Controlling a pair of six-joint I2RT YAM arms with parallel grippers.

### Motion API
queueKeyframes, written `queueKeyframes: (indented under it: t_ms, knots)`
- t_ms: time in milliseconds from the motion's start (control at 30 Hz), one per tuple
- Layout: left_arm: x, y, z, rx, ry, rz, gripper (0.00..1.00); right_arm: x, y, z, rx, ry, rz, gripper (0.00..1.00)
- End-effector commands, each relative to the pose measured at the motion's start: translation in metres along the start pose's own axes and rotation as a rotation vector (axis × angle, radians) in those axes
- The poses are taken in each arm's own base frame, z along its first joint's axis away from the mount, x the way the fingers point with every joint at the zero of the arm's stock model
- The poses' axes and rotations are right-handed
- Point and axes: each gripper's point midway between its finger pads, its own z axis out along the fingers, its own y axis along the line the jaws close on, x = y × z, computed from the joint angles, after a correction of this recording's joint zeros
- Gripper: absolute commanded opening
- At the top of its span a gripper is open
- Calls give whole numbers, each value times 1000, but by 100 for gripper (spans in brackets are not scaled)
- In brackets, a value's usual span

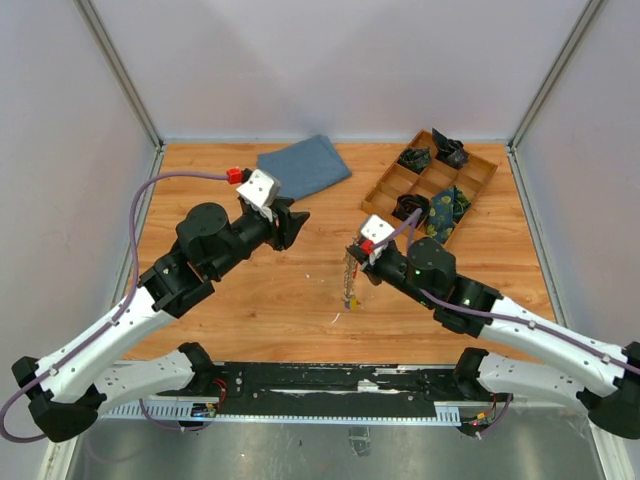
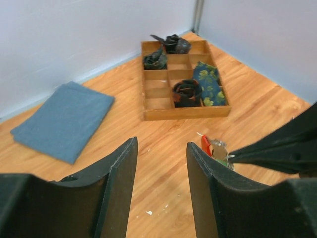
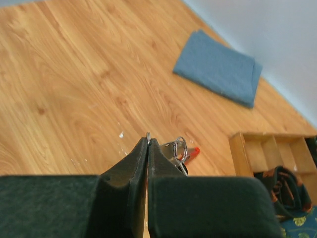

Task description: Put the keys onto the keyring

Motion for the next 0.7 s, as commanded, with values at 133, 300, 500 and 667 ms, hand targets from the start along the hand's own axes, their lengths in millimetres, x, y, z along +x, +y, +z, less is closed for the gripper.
queueKeyframes:
  t_ms: [133,300,500,667]
  knots:
    - [35,70,-4,-200,85,-152,52,43,-24,39,90,165,51,1]
    - [48,92,-13,-261,109,-189,53,80,-18,53,40,313,53,2]
    - [56,93,-16,-273,128,-190,54,125,-22,54,83,478,24,6]
    - [64,94,-15,-279,147,-197,54,139,-16,67,32,490,55,14]
